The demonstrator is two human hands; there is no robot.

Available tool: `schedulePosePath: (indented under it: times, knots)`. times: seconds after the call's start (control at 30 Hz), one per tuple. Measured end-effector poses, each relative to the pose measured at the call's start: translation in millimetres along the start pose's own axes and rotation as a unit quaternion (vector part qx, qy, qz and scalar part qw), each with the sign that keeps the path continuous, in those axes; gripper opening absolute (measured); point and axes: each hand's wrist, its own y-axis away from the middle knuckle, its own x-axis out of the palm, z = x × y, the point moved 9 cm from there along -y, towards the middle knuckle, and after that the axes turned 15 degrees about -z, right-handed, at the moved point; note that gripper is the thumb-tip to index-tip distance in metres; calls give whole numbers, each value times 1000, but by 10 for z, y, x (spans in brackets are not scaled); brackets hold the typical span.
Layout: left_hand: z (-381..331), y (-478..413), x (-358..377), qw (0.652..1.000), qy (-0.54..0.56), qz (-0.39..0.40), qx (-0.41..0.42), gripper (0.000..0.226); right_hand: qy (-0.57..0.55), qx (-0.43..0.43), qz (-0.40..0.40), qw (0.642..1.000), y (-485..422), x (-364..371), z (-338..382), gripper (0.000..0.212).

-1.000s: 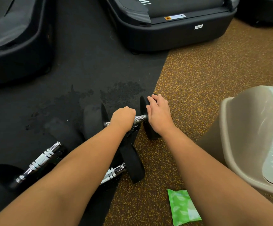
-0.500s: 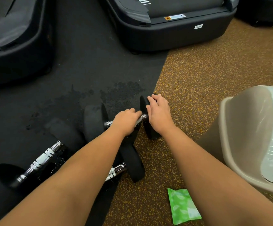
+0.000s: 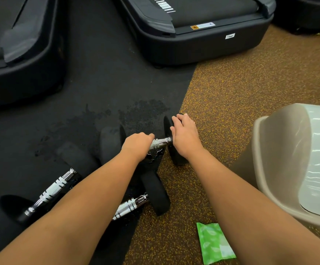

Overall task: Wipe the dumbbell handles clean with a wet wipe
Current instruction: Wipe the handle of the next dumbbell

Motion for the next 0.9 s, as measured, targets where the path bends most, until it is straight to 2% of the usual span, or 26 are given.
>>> schedulePosePath:
  times: [0.33, 0.63, 0.9]
  knots:
    - [42, 136, -168, 998, -50, 21, 9, 33, 54, 1, 108, 993, 13, 38, 49, 51]
    - [20, 300, -390, 1000, -6, 12, 7, 35, 119, -41, 183, 975, 162, 14, 98, 77]
    - [57, 383, -555, 1000, -21, 8, 8, 30, 150, -52, 219, 963, 300, -58, 149, 67]
